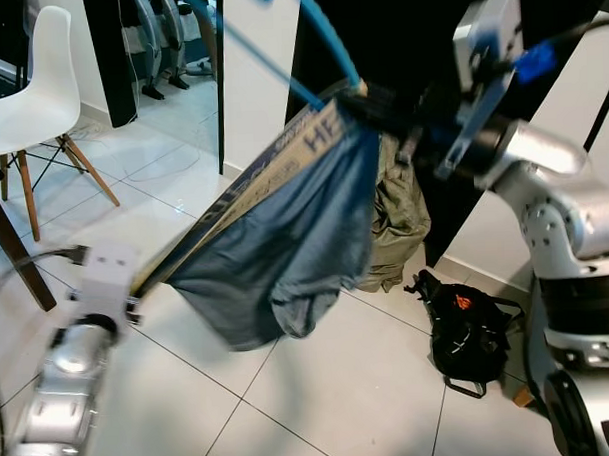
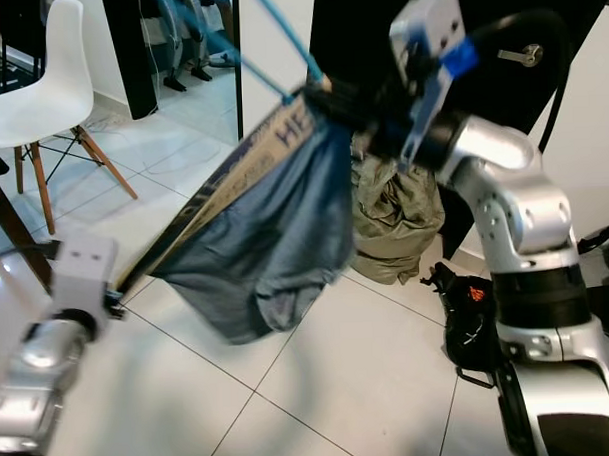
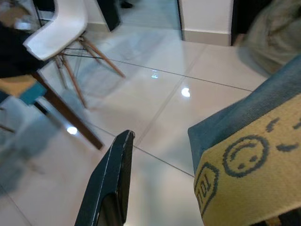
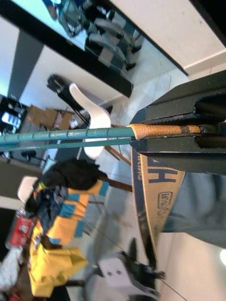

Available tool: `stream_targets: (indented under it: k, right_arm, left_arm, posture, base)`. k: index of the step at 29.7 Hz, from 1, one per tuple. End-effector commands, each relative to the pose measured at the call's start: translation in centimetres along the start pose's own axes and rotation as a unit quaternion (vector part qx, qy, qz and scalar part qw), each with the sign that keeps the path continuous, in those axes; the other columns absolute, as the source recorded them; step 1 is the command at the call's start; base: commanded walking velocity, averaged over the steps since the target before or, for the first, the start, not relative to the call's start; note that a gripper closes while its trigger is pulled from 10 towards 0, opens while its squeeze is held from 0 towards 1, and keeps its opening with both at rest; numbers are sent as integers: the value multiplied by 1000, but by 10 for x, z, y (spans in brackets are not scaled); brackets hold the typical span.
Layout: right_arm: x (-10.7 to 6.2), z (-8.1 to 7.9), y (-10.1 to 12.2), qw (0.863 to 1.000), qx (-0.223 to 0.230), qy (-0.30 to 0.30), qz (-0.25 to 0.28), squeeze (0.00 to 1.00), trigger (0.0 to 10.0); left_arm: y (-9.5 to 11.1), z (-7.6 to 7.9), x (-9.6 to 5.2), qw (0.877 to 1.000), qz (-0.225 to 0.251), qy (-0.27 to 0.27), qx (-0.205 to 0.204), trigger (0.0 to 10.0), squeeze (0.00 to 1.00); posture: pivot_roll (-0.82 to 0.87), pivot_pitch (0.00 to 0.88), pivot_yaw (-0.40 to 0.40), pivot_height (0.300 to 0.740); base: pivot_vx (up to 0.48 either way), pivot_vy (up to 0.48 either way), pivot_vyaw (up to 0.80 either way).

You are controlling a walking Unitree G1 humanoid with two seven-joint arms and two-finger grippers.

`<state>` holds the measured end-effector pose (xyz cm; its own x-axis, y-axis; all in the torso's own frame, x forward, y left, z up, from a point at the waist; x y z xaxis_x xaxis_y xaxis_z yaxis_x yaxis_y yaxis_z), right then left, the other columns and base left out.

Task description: Hang hanger

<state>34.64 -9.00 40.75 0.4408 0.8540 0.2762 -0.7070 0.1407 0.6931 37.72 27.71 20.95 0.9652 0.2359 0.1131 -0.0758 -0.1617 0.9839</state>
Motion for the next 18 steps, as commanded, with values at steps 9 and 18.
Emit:
stream_targets:
  k: [9,18]
  right_arm:
    - [-21,-71,-19,982,-68,176,-21,0,10000]
    - [-22,-120,-30,963,-90,255,-8,0,10000]
  left_arm:
    - [10,-102,-1,987,-18,74,140,10000,0]
    - [29,-127,2,983,-11,92,159,10000,0]
  posture:
    - [-65,203,-130,740]
    - [-47,205,-117,740]
  base:
    - [0,0,0]
    - [0,0,0]
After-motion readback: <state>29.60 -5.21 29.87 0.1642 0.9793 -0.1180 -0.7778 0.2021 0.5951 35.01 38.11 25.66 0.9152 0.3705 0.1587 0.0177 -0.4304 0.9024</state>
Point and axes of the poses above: a point about 5 cm out from each wrist's last joint towards the gripper, its own x axis pointing out of the wrist towards the gripper, its own y axis along the axis of the wrist's last joint, z = x × y, the point moved 6 cm from there along x, pointing out of the wrist towards the gripper, and after that the axes turned 12 degrees about -x, right-handed, at the moved point
